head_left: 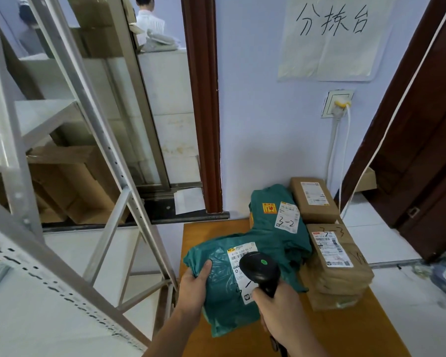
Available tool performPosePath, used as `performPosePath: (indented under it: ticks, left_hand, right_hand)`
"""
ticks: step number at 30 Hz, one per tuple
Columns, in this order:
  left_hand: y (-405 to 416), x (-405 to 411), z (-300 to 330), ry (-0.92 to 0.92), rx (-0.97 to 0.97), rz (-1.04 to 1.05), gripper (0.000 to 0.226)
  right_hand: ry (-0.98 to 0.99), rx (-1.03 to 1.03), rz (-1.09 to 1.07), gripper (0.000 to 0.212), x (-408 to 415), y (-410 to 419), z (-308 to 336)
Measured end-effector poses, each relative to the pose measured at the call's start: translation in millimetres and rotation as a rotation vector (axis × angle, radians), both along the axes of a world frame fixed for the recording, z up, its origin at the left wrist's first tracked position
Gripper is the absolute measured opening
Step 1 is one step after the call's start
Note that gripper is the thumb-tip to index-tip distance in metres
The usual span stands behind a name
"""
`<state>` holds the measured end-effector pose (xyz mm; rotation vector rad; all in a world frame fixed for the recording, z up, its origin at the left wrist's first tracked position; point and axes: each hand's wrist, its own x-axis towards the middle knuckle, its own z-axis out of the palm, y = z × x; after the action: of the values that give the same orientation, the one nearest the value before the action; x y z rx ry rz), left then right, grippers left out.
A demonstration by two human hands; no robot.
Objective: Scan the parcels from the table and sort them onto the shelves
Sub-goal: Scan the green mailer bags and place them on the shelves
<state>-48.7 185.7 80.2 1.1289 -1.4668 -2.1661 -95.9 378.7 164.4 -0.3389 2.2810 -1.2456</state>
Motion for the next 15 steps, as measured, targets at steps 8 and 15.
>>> performPosePath:
  ticks: [8, 15]
  left_hand:
    - [6.6, 7.4, -2.4, 0.009, 0.001, -0.010, 0.024]
    - [21.3, 26.6, -2.5, 0.003, 0.034, 0.051, 0.022]
  right_hand:
    - [0.017, -0.013, -0.009, 0.026, 11.6, 10.2, -3.2]
    - [0.029, -0.026, 0.012, 0.020, 25.8, 24.5, -6.3]
